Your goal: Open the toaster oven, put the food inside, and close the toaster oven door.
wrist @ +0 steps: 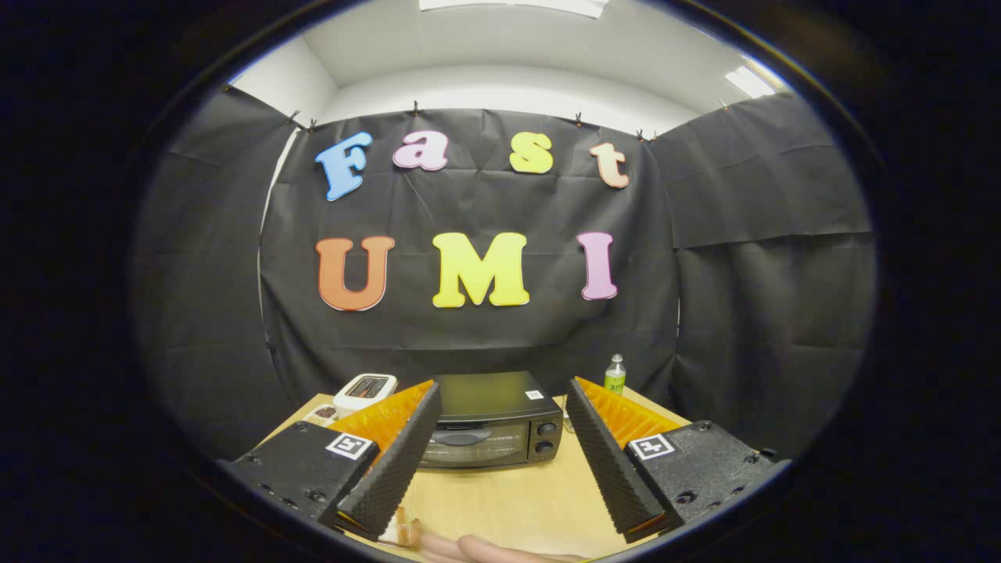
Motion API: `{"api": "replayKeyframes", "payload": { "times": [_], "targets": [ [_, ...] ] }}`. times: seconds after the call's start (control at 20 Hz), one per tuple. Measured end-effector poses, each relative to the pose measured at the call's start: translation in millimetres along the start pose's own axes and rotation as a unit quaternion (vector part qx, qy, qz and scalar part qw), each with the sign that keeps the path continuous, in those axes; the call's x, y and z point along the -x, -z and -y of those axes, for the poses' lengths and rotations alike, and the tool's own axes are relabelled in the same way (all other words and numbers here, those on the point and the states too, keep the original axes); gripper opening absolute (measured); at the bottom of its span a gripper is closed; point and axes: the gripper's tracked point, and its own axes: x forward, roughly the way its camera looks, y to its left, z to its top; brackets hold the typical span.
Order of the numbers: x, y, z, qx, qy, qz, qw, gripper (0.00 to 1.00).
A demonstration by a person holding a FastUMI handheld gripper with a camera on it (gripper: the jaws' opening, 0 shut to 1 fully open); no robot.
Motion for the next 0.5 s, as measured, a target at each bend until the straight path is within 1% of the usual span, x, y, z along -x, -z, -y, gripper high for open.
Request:
{"api": "replayKeyframes", "payload": {
  "times": [0.05,0.2,0.3,0.5],
  "targets": [
    [-9,-3,-4,0.0,-0.007,0.003,1.0,1.0],
    [-41,2,-12,0.029,-0.021,0.001,0.999,1.0],
    [-63,10,-24,0.023,-0.038,-0.009,0.999,1.0],
    [-111,31,-37,0.024,-0.04,-0.032,0.998,1.0]
  ]
}}
